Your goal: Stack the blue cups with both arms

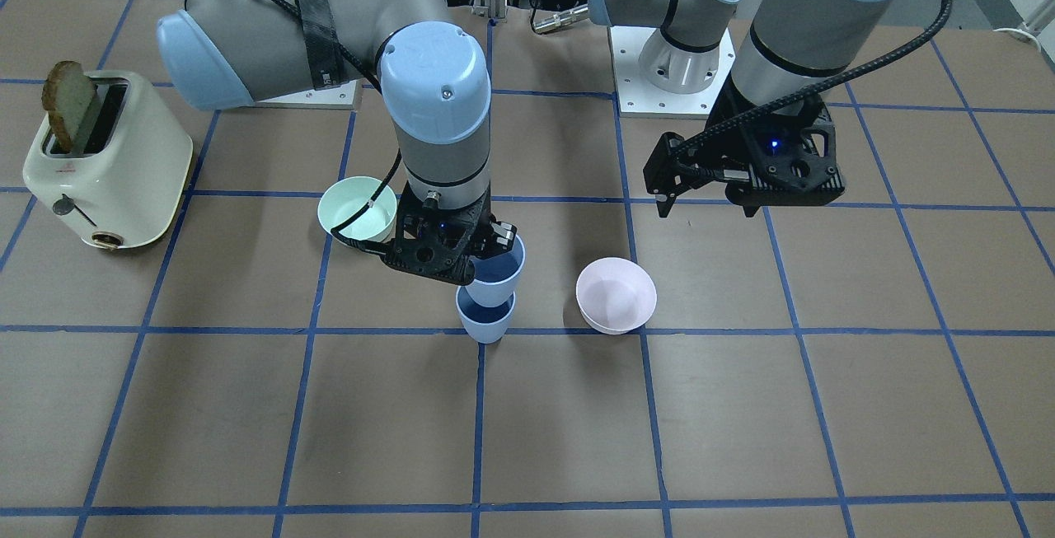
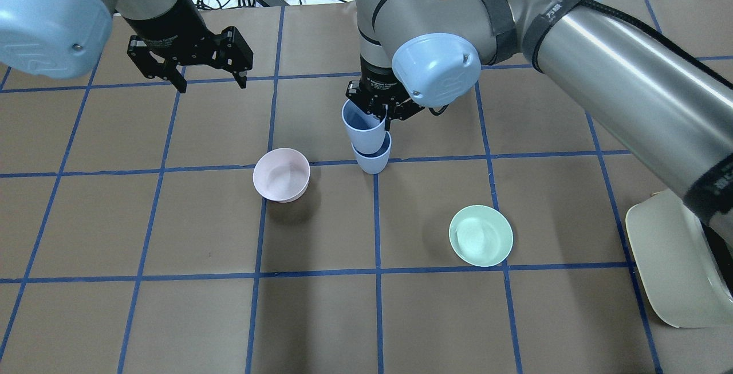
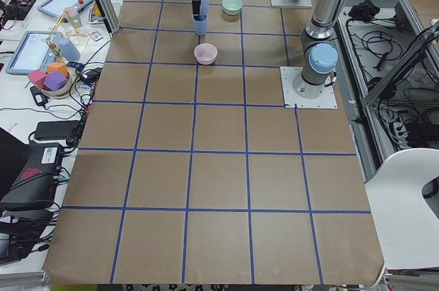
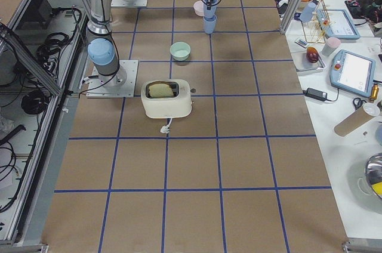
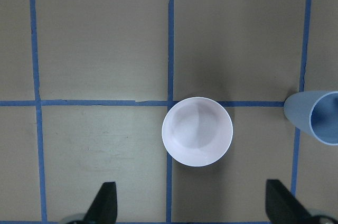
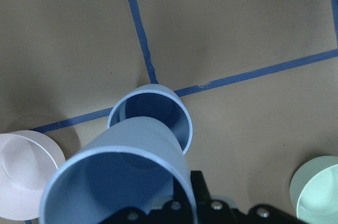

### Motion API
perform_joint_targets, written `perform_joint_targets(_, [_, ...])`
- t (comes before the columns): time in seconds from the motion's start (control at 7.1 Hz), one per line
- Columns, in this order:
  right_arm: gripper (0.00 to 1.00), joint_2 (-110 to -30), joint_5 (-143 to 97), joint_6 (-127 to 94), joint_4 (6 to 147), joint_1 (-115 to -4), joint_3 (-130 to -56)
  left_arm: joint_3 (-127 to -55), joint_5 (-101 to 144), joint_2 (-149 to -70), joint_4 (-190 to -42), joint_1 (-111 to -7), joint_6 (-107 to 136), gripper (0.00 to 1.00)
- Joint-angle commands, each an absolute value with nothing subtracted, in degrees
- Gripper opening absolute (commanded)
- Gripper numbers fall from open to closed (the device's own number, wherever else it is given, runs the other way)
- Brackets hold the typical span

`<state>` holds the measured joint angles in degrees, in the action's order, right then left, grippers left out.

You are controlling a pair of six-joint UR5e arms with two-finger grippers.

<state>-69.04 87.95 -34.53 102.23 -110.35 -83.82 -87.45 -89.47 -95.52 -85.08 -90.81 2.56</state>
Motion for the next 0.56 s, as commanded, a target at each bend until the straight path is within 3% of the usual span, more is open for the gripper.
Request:
perform_joint_targets(0.0, [0.0, -68.6, 88.0, -34.0, 103.2, -110.4, -86.3, -87.5, -89.5, -95.7, -85.1, -90.8, 2.6, 1.0])
perform_joint_targets(0.14, [0.12, -68.6, 88.0, -33.9, 103.9, -110.4, -86.7, -87.5, -89.5, -95.7, -85.1, -90.8, 2.6, 1.0])
perform_joint_targets(0.28, [0.67, -68.7, 88.0, -33.7, 104.3, -110.2, -86.6, -87.5, -89.6, -95.5, -85.1, -90.9, 2.6, 1.0])
perform_joint_targets(0.42, [0.86, -68.7, 88.0, -33.0, 105.6, -109.8, -86.3, -87.5, -89.6, -95.5, -85.1, -90.8, 2.6, 1.0])
